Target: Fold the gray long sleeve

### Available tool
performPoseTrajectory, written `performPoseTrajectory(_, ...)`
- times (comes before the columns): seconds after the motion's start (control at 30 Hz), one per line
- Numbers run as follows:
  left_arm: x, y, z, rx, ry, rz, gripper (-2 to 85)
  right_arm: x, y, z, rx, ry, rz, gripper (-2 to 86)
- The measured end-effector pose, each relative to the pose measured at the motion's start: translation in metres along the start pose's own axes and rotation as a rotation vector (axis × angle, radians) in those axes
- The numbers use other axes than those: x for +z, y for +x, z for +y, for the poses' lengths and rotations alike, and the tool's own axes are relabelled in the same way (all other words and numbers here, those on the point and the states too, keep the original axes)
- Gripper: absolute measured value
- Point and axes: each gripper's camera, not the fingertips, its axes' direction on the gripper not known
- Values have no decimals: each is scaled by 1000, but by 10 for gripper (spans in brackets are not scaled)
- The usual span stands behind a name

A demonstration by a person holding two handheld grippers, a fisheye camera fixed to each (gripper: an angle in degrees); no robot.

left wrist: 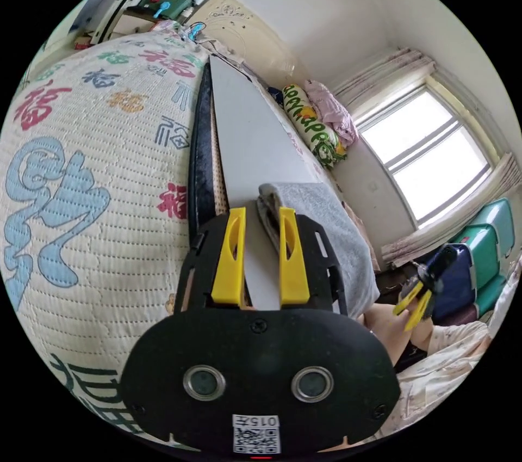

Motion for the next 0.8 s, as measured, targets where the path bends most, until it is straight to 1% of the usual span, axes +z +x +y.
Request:
performPoseTrajectory(0.03, -11, -6, 0, -21, 10, 51, 144, -34, 24, -9, 76, 119, -4, 88)
performPoseTrajectory(0.07, -17, -9, -1, -30, 21, 82, 153, -48, 38, -13, 123, 166, -1, 90)
performPoseTrajectory(0.1, -27, -14, -3, -42, 29, 134, 167, -75, 67, -23, 224, 234, 19, 95)
performPoseTrajectory(0.17, -39, -19, -6, -55, 30, 174, 178, -106, 104, -38, 351, 296, 106, 137)
performPoseTrajectory(0.23, -54, -23, -11, -75, 30, 220, 181, -134, 143, -63, 465, 345, 187, 156)
performPoseTrajectory(0.27, -58, -24, -12, -78, 31, 229, 181, -139, 151, -70, 486, 353, 197, 158)
performPoseTrajectory(0.37, -76, -22, -17, -77, 34, 239, 179, -139, 190, -113, 558, 332, 208, 160)
performPoseTrajectory(0.5, -97, -24, -22, -83, 34, 273, 177, -98, 235, -175, 638, 211, 167, 151)
performPoseTrajectory(0.53, -102, -27, -22, -90, 38, 285, 174, -88, 238, -191, 641, 176, 184, 144)
performPoseTrajectory(0.63, -114, -28, -21, -88, 45, 300, 169, -79, 232, -227, 604, 168, 252, 132)
performPoseTrajectory(0.8, -133, -28, -20, -77, 51, 318, 170, -56, 226, -285, 553, 176, 207, 131)
